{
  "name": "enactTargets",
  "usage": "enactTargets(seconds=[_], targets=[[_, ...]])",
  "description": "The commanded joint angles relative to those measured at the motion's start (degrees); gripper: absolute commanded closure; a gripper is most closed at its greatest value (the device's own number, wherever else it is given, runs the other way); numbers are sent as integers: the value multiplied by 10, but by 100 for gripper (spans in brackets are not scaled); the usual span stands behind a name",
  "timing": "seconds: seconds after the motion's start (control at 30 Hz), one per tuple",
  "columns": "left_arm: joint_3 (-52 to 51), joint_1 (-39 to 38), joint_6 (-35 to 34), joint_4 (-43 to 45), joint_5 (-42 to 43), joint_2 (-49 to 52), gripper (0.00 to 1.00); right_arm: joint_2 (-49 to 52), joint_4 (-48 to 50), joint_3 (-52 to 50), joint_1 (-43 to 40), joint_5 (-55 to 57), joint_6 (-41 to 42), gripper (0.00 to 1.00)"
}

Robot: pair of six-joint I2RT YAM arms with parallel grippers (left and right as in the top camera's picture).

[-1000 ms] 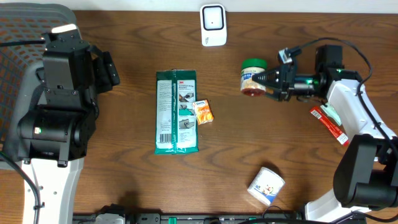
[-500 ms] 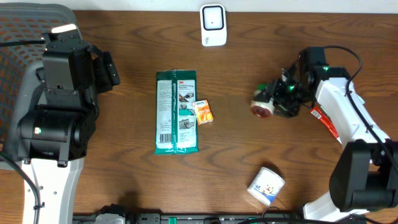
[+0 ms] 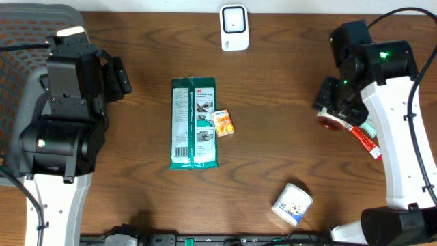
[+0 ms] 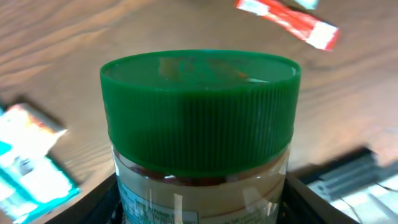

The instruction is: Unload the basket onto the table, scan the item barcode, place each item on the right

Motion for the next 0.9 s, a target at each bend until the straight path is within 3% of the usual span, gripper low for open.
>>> enactTargets(seconds=[0.0, 0.37, 0.73, 0.8, 0.87], targets=[[4, 1, -5, 0, -8, 1, 8, 6, -16, 8, 9, 84, 51, 99], [4, 1, -5, 0, -8, 1, 8, 14, -26, 2, 10, 143, 92, 99], [4, 1, -5, 0, -8, 1, 8, 14, -20, 1, 8, 143, 38, 99], [4, 1, -5, 0, -8, 1, 8, 14, 17, 1, 8, 87, -13, 99], [4, 1, -5, 0, -8, 1, 8, 14, 77, 1, 8, -26, -118, 99]])
